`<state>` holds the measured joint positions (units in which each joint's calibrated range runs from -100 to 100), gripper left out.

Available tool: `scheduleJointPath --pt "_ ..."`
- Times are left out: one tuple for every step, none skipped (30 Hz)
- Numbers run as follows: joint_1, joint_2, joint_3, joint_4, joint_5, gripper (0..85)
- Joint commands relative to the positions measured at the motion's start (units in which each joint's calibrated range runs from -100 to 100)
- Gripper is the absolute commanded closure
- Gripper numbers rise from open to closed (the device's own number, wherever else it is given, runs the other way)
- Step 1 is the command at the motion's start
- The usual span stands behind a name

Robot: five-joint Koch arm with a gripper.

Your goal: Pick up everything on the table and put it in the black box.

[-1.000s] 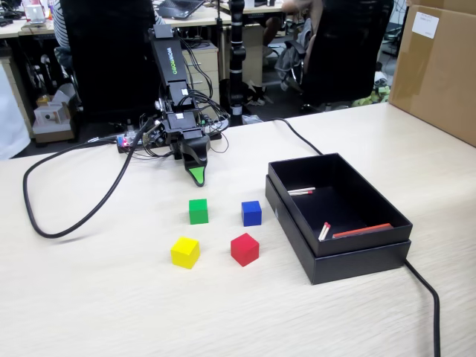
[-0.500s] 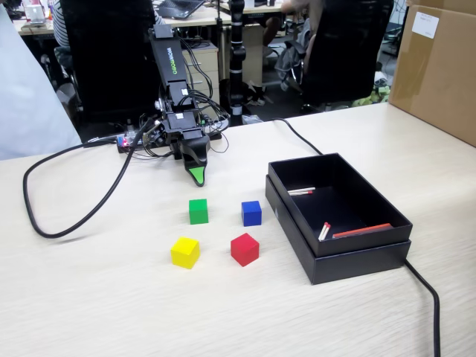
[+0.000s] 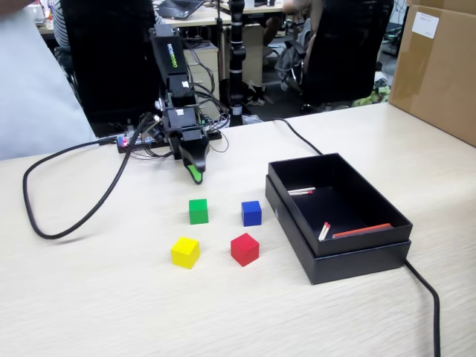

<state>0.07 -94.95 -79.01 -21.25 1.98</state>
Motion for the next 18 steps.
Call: scheduleJointPath --pt "-0.5 7.3 11.9 -8.5 0.1 38.3" --pt "-0.8 10.7 15.2 -10.3 0.1 38.3" --pt "-1.0 13.5 18.4 -12.0 0.0 38.3" --pt "-1.3 17.1 21.8 -13.5 0.0 38.3" --pt "-1.4 20.4 25.0 -15.0 0.0 38.3" --pt "-1.5 23.4 28.0 -16.0 0.0 38.6" --pt "-1.5 26.3 30.7 -16.5 0.0 39.6" --pt "-1.6 29.0 33.2 -16.6 0.0 41.1" --pt "-1.7 32.1 35.8 -16.8 0.0 41.1" --pt "-1.8 36.3 39.0 -17.7 -0.3 41.2" --pt "-1.8 38.7 40.9 -18.4 -0.3 41.4" --pt "-1.8 43.5 44.6 -20.1 -0.4 42.0" --pt "-1.9 46.6 47.2 -21.0 -0.4 42.0" --pt "-2.0 50.0 49.4 -21.5 -0.5 42.0" --pt "-2.1 53.5 51.5 -21.6 -0.5 42.0" --pt "-2.2 55.4 52.5 -21.6 -0.5 42.0" --pt "-2.3 57.8 53.5 -21.6 -0.6 42.0" --pt "-2.3 59.7 54.2 -21.6 -0.6 42.0"
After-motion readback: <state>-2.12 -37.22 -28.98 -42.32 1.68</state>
